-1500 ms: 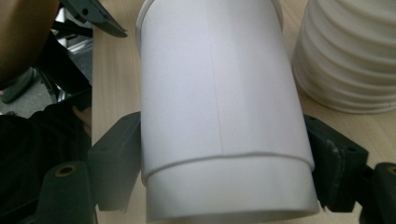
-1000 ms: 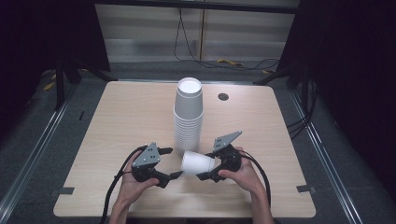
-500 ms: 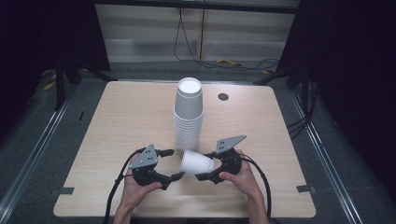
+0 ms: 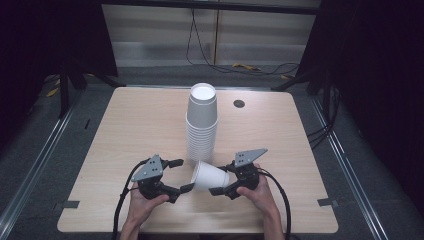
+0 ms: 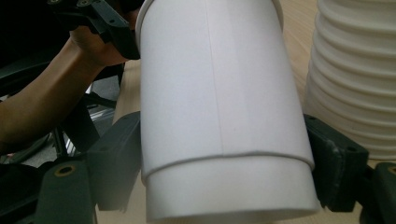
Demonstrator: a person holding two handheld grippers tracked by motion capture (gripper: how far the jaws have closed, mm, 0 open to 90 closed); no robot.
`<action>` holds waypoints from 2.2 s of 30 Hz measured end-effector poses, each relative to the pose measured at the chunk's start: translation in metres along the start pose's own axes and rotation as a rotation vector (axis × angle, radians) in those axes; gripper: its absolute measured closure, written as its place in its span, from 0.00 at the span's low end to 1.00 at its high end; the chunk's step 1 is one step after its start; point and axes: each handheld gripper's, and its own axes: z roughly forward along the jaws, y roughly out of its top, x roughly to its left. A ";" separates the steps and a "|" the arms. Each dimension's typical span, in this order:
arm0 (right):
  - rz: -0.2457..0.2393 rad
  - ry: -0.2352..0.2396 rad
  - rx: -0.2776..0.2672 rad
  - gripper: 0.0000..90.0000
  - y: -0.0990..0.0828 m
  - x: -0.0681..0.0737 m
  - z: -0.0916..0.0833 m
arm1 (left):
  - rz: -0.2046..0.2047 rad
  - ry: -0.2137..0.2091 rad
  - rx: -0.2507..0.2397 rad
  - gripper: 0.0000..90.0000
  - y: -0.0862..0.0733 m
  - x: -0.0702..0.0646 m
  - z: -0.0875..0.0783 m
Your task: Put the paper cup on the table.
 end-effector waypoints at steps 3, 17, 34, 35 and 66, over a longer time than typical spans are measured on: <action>0.008 0.019 -0.027 0.24 -0.004 -0.002 0.000 | -0.009 -0.033 -0.019 0.17 -0.001 -0.002 0.002; -0.007 0.058 -0.126 0.25 -0.009 0.000 -0.001 | -0.029 -0.079 -0.021 0.17 -0.002 0.000 0.011; -0.038 0.039 -0.086 0.25 -0.004 0.003 0.000 | -0.004 -0.119 0.017 0.00 0.005 0.009 0.028; -0.041 0.041 -0.086 0.25 -0.004 0.003 0.000 | -0.006 -0.129 0.014 0.00 0.005 0.009 0.029; -0.106 0.053 -0.072 0.23 0.004 0.010 0.008 | 0.010 -0.219 0.010 0.11 0.005 0.007 0.028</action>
